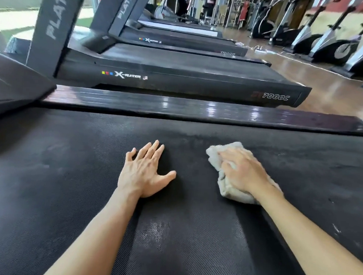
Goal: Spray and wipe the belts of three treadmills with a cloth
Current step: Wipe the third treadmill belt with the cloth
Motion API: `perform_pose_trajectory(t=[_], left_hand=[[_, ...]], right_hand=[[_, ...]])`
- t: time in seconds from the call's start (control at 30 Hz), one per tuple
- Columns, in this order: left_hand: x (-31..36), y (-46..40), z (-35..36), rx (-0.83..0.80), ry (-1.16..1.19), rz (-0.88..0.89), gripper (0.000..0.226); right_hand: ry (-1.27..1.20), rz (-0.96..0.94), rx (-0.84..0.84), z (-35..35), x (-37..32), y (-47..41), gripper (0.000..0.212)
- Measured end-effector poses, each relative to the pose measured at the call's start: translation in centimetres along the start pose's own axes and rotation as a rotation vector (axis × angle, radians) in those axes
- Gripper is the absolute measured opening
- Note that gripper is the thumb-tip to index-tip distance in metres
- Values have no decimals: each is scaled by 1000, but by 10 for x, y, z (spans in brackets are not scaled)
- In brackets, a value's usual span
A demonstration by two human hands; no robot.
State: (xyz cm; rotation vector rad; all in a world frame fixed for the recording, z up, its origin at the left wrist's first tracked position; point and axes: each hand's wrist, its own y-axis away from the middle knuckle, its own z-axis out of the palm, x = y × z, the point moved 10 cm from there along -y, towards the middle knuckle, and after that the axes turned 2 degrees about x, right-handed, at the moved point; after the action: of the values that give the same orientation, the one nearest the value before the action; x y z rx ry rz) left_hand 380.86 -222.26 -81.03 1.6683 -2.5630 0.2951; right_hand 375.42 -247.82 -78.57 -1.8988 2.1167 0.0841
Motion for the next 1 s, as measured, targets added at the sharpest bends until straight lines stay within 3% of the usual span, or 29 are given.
perform_pose_trajectory(t=[0.07, 0.13, 0.2, 0.27, 0.33, 0.4, 0.53, 0.63, 0.77, 0.83, 0.9, 1.0], left_hand=[[0, 0, 0, 1, 8, -1, 111], [2, 0, 0, 1, 10, 1, 111], [1, 0, 0, -7, 14, -1, 110], [0, 1, 0, -14, 10, -4, 111], [0, 2, 0, -27, 9, -2, 112], [2, 2, -1, -23, 9, 3, 112], [1, 3, 2, -14, 8, 19, 111], [-4, 0, 4, 1, 1, -3, 117], [-12, -1, 4, 3, 13, -93, 127], [-11, -2, 4, -23, 8, -94, 130], [-12, -2, 2, -1, 4, -99, 132], [-8, -2, 3, -8, 4, -96, 131]], right_hand=[[47, 153, 21, -3, 16, -21, 27], [32, 229, 83, -5, 3, -45, 40], [7, 169, 86, 6, -33, -61, 53], [33, -13, -15, 32, -69, -51, 52], [6, -78, -105, 41, -66, -21, 52], [33, -64, -63, 28, -36, 0, 55], [101, 163, 32, 3, 10, -30, 32], [146, 282, 92, 15, -3, -81, 46], [91, 60, -13, 70, -100, -126, 47], [30, -11, -94, 84, -116, -126, 53], [21, -23, -105, 66, -91, -124, 54], [86, 121, -99, 22, -15, -118, 30]])
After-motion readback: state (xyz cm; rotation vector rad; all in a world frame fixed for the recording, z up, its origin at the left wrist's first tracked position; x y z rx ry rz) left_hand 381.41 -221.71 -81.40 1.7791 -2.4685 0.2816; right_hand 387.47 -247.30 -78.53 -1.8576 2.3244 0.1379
